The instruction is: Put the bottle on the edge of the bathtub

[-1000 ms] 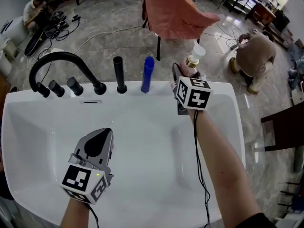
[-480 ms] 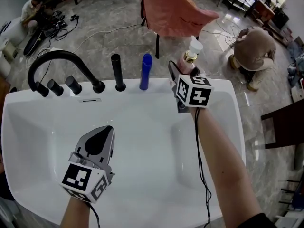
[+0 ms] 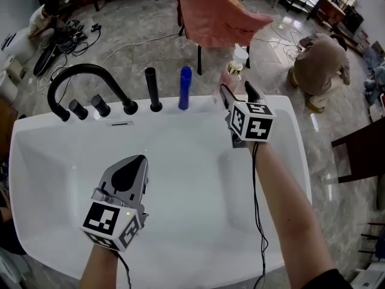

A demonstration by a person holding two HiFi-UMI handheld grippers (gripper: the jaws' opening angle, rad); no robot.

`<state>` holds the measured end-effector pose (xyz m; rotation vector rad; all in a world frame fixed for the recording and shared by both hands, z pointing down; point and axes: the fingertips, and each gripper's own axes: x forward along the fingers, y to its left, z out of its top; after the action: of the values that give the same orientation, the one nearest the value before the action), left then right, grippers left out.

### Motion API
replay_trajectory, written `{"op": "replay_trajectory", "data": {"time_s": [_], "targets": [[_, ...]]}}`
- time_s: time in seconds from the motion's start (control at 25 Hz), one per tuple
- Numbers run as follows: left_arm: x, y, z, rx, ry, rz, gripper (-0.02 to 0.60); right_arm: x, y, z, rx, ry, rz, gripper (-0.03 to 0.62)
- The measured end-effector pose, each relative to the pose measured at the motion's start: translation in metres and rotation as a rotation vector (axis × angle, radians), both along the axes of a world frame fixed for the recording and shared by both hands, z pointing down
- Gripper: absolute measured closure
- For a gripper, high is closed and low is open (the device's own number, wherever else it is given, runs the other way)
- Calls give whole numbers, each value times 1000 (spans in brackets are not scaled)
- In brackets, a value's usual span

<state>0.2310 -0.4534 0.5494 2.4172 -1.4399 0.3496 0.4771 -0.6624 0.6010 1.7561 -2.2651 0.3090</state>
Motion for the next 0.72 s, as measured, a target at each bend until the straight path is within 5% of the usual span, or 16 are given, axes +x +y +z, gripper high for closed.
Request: {"op": "replay_trajectory", "data": {"time_s": [0.28,0.72], "targets": [[-3,41,-30,1,7,34,566,-7,60,-50,40,-17,17,286],[-42,131,-109,-13,86,124,566,-71,196,-110,-43,-86,71,287]]}}
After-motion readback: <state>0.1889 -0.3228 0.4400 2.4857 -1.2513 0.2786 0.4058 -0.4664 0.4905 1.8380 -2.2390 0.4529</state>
